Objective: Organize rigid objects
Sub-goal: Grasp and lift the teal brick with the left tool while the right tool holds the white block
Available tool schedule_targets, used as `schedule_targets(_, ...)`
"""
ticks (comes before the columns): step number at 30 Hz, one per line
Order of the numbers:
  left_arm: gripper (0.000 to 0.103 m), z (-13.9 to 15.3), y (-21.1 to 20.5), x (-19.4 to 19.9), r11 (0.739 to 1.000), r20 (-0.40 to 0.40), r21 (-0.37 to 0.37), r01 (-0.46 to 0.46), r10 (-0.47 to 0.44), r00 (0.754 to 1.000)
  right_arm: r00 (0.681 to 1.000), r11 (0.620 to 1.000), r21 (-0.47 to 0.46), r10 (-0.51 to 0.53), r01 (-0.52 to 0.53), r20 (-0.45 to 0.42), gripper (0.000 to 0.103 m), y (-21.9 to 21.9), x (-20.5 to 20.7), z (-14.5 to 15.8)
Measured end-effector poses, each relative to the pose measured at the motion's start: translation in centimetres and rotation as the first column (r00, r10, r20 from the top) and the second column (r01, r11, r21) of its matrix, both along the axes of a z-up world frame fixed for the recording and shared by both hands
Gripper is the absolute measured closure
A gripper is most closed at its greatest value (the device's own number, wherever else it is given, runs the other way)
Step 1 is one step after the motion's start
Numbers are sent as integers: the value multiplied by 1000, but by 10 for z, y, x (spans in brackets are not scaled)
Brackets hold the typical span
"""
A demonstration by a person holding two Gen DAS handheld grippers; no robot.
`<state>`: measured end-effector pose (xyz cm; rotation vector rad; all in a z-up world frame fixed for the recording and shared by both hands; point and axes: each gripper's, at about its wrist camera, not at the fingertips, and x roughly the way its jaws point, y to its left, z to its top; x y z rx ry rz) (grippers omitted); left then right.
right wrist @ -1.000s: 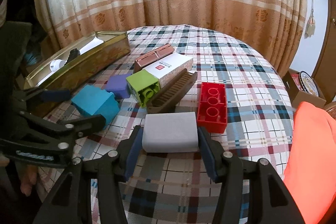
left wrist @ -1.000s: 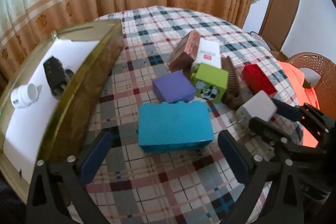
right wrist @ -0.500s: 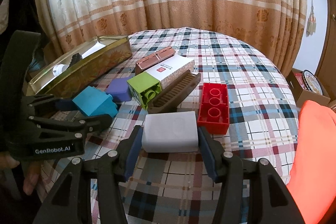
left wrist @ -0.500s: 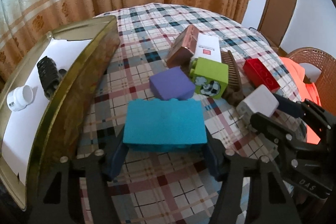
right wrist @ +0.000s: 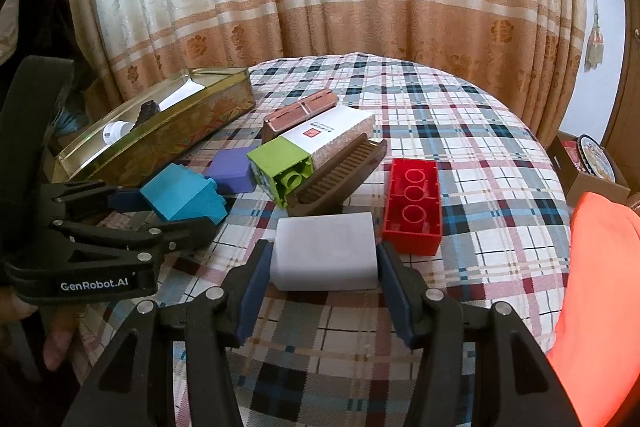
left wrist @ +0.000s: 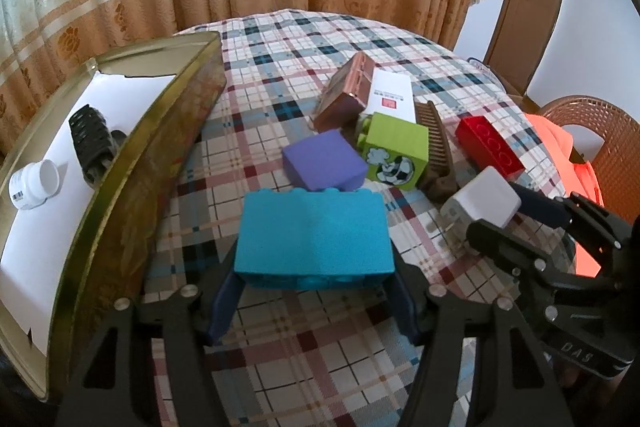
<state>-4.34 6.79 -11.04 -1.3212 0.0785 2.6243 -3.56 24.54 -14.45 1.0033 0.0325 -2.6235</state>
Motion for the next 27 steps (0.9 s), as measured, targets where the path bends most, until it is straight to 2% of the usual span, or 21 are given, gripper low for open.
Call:
schedule_targets(9,39,6,4,7,1000,-55,-8,21,-21,998,1000,1000,1,1,-1,-3,47,-2,2,0)
schedule_targets(27,39,10,0,9,1000,-88,12,8,-7,996,1000,1000,3,7,-7,-6,47,-7,6,2)
